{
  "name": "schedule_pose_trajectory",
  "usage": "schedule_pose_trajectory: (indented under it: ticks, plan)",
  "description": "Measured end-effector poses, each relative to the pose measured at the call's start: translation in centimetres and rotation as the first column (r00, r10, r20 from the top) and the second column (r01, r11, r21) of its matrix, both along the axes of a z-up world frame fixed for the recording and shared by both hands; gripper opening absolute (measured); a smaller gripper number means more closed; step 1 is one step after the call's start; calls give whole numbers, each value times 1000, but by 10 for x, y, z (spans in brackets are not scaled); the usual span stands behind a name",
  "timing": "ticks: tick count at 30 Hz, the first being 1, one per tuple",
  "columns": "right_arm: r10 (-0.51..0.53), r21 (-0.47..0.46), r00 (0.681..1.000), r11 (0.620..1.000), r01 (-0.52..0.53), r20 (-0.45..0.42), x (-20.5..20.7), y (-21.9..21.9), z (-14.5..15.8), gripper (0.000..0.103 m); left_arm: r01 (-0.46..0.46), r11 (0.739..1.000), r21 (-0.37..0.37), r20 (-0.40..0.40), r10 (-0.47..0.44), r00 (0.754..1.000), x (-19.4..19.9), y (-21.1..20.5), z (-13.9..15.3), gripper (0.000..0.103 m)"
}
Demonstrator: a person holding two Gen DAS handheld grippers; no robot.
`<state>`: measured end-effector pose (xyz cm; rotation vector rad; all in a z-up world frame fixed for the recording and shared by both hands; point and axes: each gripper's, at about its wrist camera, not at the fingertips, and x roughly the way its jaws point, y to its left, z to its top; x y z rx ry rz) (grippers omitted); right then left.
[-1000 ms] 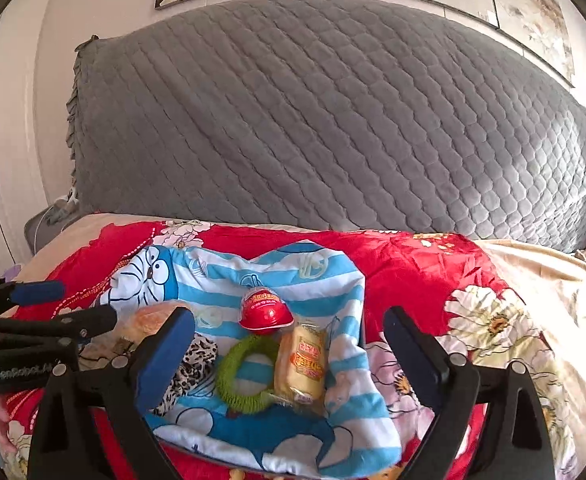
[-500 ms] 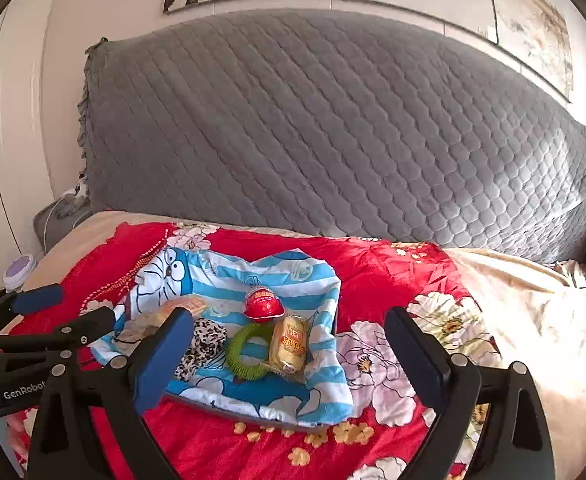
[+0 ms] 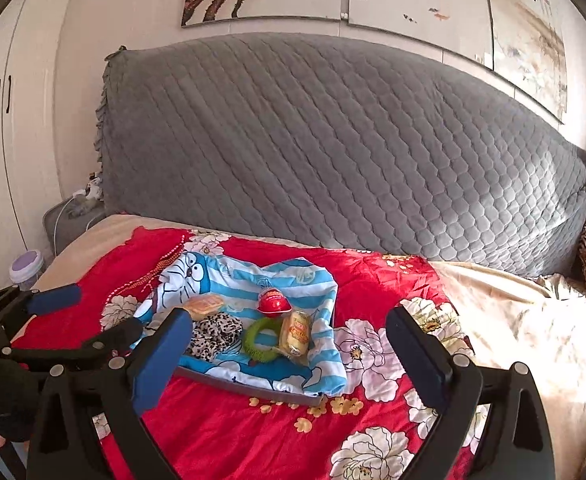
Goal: Organize objects
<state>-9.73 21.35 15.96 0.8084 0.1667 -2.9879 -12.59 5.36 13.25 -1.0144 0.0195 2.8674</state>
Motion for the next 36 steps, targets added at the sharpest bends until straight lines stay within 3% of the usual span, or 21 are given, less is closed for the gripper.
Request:
schedule_pose_trajectory:
  ticks: [3,6,20,28,36]
  plan:
    - [-7,9,1000,1000,7,-9,10,-1,4,98,-2,1000,8,-14,2,1000,10,-2,2,89]
    - [-11,10,1000,1000,11,-14,18,0,8,98,-5,999,38,-22,6,1000,19,-6,4,103]
    - [-24,9,999,1000,24,-48,62,3,15,98,-9,1000,24,-25,10,1000,55,-14,2,103]
    - [-20,34,999,999,21,-36,76,-7,0,100,-17,999,36,-14,18,1000,69,-22,0,103]
    - [-18,-5,997,1000,17,-69,85,-5,-7,101,-22,1000,15,-6,22,1000,78,-24,-10,103]
